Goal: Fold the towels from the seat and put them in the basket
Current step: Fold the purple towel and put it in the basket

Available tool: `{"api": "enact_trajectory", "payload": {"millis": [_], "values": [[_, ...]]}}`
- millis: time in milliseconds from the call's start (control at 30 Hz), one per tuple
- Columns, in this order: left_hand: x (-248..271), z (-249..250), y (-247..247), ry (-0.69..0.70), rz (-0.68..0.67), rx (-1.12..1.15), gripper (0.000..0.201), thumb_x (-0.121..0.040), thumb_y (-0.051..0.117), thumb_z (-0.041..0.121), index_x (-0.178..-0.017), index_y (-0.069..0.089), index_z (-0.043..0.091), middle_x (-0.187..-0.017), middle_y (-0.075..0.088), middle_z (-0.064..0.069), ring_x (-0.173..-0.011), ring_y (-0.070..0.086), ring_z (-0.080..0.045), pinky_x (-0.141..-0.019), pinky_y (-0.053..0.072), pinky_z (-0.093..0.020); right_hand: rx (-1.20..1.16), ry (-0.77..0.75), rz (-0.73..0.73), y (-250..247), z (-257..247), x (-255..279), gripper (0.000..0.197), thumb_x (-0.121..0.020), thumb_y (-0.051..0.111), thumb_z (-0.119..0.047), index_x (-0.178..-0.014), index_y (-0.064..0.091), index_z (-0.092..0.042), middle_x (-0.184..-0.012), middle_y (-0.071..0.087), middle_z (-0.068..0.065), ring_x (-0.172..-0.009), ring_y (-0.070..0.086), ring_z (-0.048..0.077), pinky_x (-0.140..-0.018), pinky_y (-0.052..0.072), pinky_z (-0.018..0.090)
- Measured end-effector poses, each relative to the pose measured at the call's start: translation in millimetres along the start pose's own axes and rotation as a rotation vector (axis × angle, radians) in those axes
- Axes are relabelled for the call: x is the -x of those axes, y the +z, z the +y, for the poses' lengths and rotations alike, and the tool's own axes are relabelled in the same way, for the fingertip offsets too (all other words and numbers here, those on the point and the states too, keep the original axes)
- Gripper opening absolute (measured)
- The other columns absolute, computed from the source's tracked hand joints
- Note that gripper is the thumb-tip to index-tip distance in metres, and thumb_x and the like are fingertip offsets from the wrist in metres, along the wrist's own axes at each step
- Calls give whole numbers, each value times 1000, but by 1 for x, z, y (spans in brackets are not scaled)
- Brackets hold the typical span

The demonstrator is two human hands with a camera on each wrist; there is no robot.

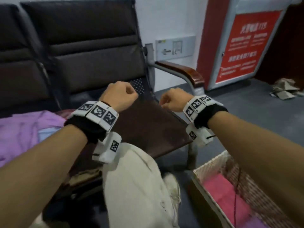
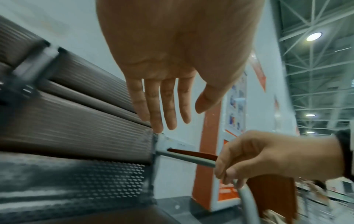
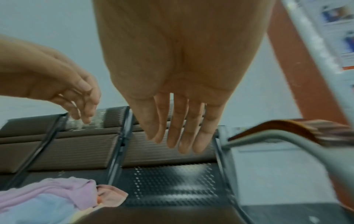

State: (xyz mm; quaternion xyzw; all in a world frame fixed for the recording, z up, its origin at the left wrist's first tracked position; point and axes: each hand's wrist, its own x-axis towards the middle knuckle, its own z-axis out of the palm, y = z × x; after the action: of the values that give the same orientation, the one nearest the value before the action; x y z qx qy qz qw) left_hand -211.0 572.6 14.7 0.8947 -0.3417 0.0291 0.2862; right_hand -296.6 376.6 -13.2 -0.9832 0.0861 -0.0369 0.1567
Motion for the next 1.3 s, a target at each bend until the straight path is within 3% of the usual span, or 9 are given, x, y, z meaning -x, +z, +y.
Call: {"api": "enact_trajectory", "payload": {"millis": [133, 300, 500, 633, 767, 833, 967, 1067, 1300], "values": [[24, -88, -57, -144, 41, -81, 10, -85, 57, 32, -84, 65, 27, -84, 66, 4, -89, 61, -18, -75, 44, -27, 58, -183, -59, 0, -90, -62, 16, -87, 62, -22, -100, 71, -20, -100, 70, -1, -94, 62, 16, -78, 42, 22], [60, -198, -89, -266, -24, -159, 11, -86, 58, 21, -91, 68, 20, -93, 68, 4, -90, 61, -18, -72, 37, -19, 72, -384, -203, 32, -187, -122, 17, -90, 59, -29, -100, 71, -23, -91, 66, -8, -84, 58, 9, -77, 43, 24], [93, -305, -107, -502, -76, -169, 27, -84, 59, 13, -111, 65, 12, -113, 66, -8, -106, 60, -23, -93, 43, -25, 83, -522, -323, 107, -266, -165, 20, -88, 61, -28, -102, 71, -19, -102, 71, 3, -95, 64, 19, -86, 49, 31], [115, -352, -96, -615, -131, -191, 42, -82, 65, 22, -122, 57, 11, -115, 59, -15, -106, 58, -28, -93, 44, -30, 62, -591, -418, 167, -300, -182, 21, -88, 62, -25, -104, 70, -14, -106, 70, 3, -99, 62, 20, -88, 47, 30], [121, -373, -91, -663, -143, -163, 43, -80, 68, 37, -116, 57, 17, -102, 65, -6, -100, 60, -24, -85, 44, -26, -34, -548, -454, 215, -318, -189, 24, -90, 60, -32, -95, 70, -11, -99, 70, 5, -92, 62, 21, -82, 47, 30], [120, -375, -89, -652, -174, -173, 41, -78, 70, 42, -112, 58, 22, -93, 65, 0, -98, 60, -21, -88, 47, -30, -96, -524, -453, 232, -325, -188, 32, -91, 58, -38, -89, 69, -8, -92, 69, 7, -81, 57, 19, -73, 42, 28], [113, -373, -86, -587, -162, -182, 14, -77, 71, 31, -83, 58, 28, -76, 59, 6, -90, 61, -19, -83, 48, -28, -225, -464, -398, 248, -332, -182, 29, -87, 62, -39, -91, 67, -11, -82, 61, -1, -77, 50, 13, -68, 34, 24], [108, -366, -86, -535, -128, -171, 5, -81, 67, 22, -84, 63, 23, -77, 60, 3, -83, 60, -17, -74, 42, -20, -288, -450, -359, 245, -328, -176, 18, -83, 69, -24, -94, 69, -10, -78, 58, -2, -77, 51, 11, -67, 33, 20], [93, -317, -87, -390, 194, 210, 5, -88, 59, 10, -85, 56, 9, -78, 58, -4, -72, 51, -18, -72, 43, -31, -340, -492, -181, 188, -293, -157, 14, -83, 70, -23, -87, 73, -10, -85, 70, 3, -77, 58, 13, -66, 36, 20]]}}
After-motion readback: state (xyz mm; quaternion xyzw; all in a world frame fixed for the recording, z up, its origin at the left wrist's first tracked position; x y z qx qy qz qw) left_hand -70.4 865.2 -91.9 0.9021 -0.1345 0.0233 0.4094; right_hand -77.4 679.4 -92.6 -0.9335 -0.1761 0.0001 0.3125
